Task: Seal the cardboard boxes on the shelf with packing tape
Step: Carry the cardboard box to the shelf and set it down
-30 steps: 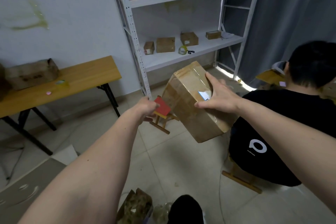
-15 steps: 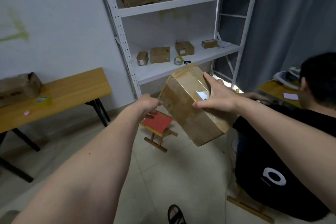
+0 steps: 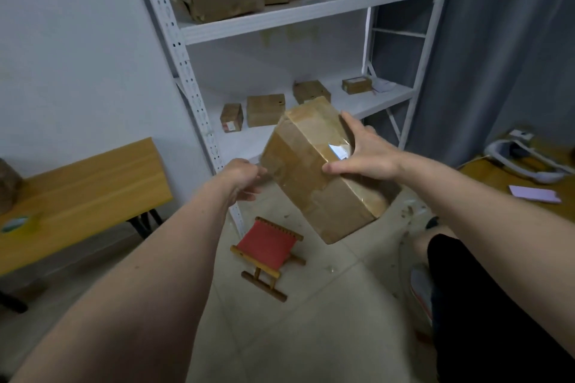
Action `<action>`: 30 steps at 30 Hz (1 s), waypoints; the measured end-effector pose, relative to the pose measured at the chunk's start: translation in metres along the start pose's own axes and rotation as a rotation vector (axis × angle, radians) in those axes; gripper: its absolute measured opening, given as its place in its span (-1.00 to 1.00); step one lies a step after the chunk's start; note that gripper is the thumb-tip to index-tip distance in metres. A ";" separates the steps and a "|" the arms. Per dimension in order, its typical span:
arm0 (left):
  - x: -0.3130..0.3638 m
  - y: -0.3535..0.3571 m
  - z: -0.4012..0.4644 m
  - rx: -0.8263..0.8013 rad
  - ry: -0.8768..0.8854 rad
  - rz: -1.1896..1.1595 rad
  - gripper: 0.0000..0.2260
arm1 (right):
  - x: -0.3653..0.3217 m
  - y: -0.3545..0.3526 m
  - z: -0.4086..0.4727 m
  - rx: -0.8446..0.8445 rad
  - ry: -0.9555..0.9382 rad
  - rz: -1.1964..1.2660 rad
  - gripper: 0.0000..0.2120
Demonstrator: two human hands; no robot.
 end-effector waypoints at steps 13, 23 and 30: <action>-0.015 -0.016 0.073 -0.016 -0.062 -0.023 -0.64 | 0.015 0.025 0.096 -0.012 0.018 0.034 0.18; -0.002 -0.009 0.144 0.022 -0.133 -0.019 -0.72 | 0.037 0.022 0.184 -0.050 0.003 0.037 0.16; 0.052 0.017 0.211 0.145 -0.060 -0.149 -0.92 | 0.070 -0.012 0.256 -0.041 0.031 0.036 0.17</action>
Point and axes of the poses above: each hand's wrist, its own z-axis towards the middle knuckle, its own y-axis out of the palm, x = y × z, the point moved 7 cm from there along z, towards the middle knuckle, and after that the axes turned 3 degrees about -x, right-handed, at the moved point
